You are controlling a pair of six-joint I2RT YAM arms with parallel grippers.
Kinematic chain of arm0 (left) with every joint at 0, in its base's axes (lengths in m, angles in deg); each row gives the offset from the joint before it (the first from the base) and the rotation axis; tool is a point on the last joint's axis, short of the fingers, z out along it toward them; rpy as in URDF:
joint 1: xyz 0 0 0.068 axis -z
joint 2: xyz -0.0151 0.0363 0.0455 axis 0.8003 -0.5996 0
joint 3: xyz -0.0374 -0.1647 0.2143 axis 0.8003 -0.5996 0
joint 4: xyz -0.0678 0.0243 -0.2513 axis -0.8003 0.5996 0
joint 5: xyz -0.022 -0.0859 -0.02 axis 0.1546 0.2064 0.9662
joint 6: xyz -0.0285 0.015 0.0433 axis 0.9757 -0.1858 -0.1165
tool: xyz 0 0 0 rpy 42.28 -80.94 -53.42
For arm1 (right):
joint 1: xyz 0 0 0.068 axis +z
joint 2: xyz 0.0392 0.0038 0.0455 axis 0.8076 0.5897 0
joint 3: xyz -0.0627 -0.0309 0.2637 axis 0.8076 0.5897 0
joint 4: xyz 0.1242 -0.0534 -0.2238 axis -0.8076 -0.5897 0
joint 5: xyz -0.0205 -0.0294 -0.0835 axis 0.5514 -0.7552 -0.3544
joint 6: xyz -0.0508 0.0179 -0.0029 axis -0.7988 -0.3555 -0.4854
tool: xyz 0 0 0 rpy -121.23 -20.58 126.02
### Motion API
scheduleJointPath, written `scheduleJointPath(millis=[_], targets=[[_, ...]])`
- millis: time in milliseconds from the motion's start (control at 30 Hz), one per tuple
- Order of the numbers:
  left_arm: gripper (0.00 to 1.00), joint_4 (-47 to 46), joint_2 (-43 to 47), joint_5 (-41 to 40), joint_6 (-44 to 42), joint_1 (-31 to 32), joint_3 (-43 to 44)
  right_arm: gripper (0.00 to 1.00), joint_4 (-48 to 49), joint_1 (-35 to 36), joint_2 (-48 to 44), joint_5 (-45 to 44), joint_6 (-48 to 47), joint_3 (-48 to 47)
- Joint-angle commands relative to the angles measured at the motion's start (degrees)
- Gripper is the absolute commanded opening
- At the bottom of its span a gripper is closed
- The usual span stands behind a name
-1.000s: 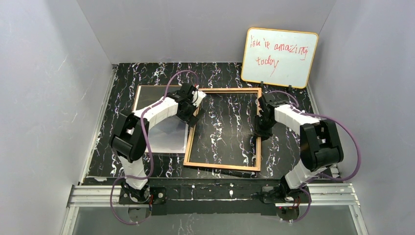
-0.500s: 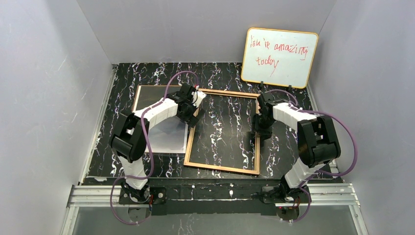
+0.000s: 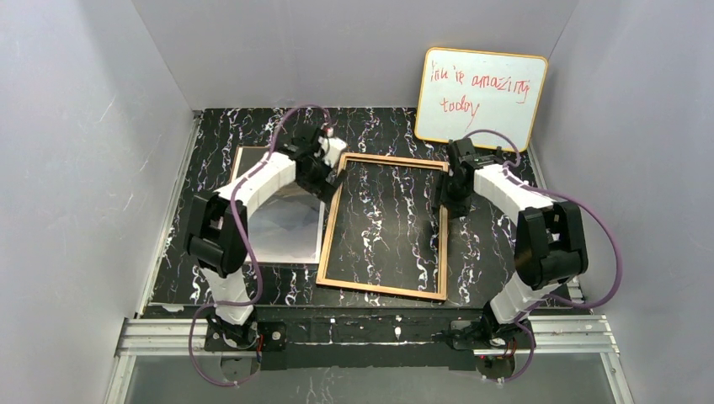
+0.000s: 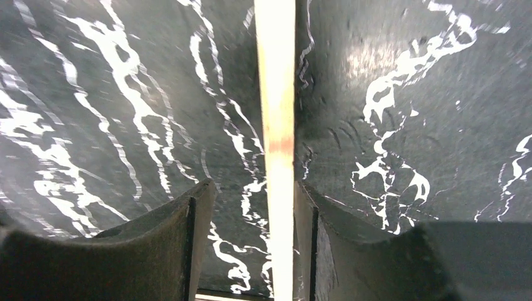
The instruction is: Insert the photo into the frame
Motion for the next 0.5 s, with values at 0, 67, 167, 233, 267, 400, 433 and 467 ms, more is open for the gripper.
scheduleJointPath(millis=[0, 67, 167, 233, 267, 400, 433, 467], targets=[[0.98, 8.40, 3.66, 6.35, -1.09, -6.39, 9.15, 0.57, 1.95, -0.71, -5.61, 0.83, 3.05, -5.61], [0.98, 8.96, 4.63, 5.22, -3.24, -8.18, 9.60, 0.56, 3.85, -0.52, -6.76, 4.60, 4.40, -5.27], [0.98, 8.89, 5.70, 2.71, -6.62, -9.91, 6.11, 0.51, 5.93, 1.39, -7.00, 9.27, 6.68, -3.32], [0.98, 8.24, 6.12, 1.40, -8.34, -10.93, 2.21, 0.48, 6.45, 3.33, -7.04, 10.22, 7.81, -1.57], [0.98, 7.42, 6.38, 0.63, -9.19, -11.28, 0.02, 0.47, 6.63, 3.89, -7.25, 10.83, 8.46, -0.25], [0.98, 4.63, 7.56, -1.48, -11.89, -12.76, -7.18, 0.42, 6.14, 4.12, -8.47, 11.93, 9.01, 5.01], [0.98, 3.93, 7.79, -2.28, -12.47, -13.18, -8.62, 0.42, 5.31, 4.09, -8.78, 10.35, 8.45, 5.76], [0.98, 3.38, 7.82, -2.77, -13.10, -13.51, -9.87, 0.41, 4.31, 4.04, -8.84, 8.82, 7.84, 6.11]])
